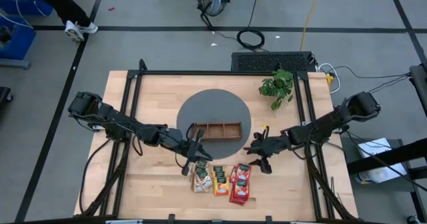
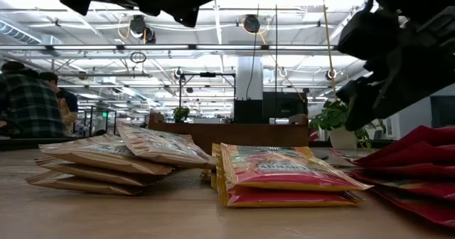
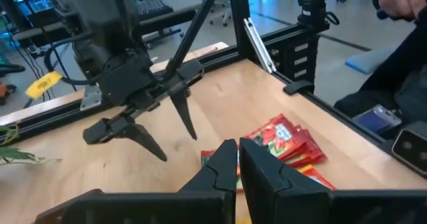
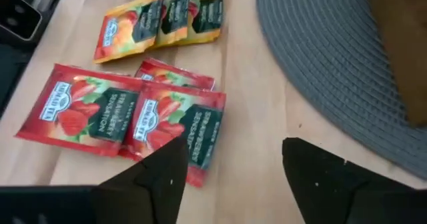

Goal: Pick & Place Tea
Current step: Put the red tea bag into the right slot of the wooden organizer

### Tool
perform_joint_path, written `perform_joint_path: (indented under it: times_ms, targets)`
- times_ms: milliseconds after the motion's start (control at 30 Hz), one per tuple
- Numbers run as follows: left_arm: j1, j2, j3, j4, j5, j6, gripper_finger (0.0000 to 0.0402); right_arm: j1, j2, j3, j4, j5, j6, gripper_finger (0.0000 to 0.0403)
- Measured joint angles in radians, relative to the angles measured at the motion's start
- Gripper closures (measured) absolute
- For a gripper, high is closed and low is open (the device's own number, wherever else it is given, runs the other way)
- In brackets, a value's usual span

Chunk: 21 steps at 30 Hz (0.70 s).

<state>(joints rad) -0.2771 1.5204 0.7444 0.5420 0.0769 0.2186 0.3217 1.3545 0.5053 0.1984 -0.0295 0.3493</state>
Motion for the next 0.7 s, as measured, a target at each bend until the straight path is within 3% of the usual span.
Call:
perform_joint_path:
  times_ms: [500, 700]
  targets:
    - [0.003, 0.000, 0.000, -0.003, 0.000, 0.014, 0.0376, -0.123, 0.207, 0.000, 0.302, -0.238, -0.120, 0.0184]
    - [0.003, 0.000, 0.000, -0.009, 0.000, 0.017, 0.0376, -0.128, 0.257, 0.000, 0.338, -0.263, -0.146, 0.0190]
